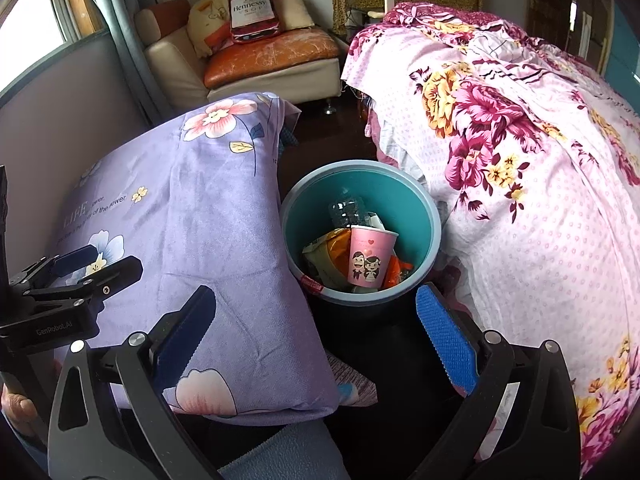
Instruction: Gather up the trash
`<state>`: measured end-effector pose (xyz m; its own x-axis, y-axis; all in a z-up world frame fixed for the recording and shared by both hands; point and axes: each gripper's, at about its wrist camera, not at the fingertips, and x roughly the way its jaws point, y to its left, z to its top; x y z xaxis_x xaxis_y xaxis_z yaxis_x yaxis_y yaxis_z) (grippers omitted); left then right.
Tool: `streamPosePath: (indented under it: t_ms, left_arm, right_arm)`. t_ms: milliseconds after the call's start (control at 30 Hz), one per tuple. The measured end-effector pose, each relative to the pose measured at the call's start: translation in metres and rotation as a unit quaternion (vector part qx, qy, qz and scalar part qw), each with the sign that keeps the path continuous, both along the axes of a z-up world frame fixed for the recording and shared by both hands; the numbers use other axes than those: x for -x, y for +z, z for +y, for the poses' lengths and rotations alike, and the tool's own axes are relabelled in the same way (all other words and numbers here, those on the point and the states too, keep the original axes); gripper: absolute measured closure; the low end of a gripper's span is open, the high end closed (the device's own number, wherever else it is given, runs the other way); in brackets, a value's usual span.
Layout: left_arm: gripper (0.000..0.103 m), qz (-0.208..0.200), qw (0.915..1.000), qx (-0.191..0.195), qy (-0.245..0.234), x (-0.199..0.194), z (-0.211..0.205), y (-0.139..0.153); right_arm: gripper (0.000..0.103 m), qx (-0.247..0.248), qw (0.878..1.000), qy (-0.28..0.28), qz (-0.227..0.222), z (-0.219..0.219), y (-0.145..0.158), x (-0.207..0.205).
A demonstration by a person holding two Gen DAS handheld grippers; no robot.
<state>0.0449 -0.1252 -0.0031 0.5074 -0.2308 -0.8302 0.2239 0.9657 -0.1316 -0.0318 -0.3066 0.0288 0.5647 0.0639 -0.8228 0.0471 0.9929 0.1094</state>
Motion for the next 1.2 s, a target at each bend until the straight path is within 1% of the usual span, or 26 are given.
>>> streamPosePath:
  t_ms: [100,500,833,1200]
  left_arm:
    - [0.004,0.000,1.0000,0.000,0.003,0.001,0.002,-0.001]
    - [0.004,0.010,0.9998,-0.001,0.014,-0.006,0.007,-0.012]
    - [0.004,-0.010,0.9995,-0.010,0.030,-0.006,0.013,-0.015]
    - [0.004,-0.016,0.9991,-0.019,0.035,-0.006,0.015,-0.017]
  right_arm:
    - [0.007,0.007,1.000,0.003,0.000,0.004,-0.002,0.000]
    - [0.007,0.010,1.000,0.002,0.014,0.003,-0.010,-0.009]
    - [0.007,0.005,1.000,-0.002,0.022,0.000,-0.019,-0.013]
    - [0.007,0.004,1.000,-0.009,0.025,-0.004,-0.026,-0.017]
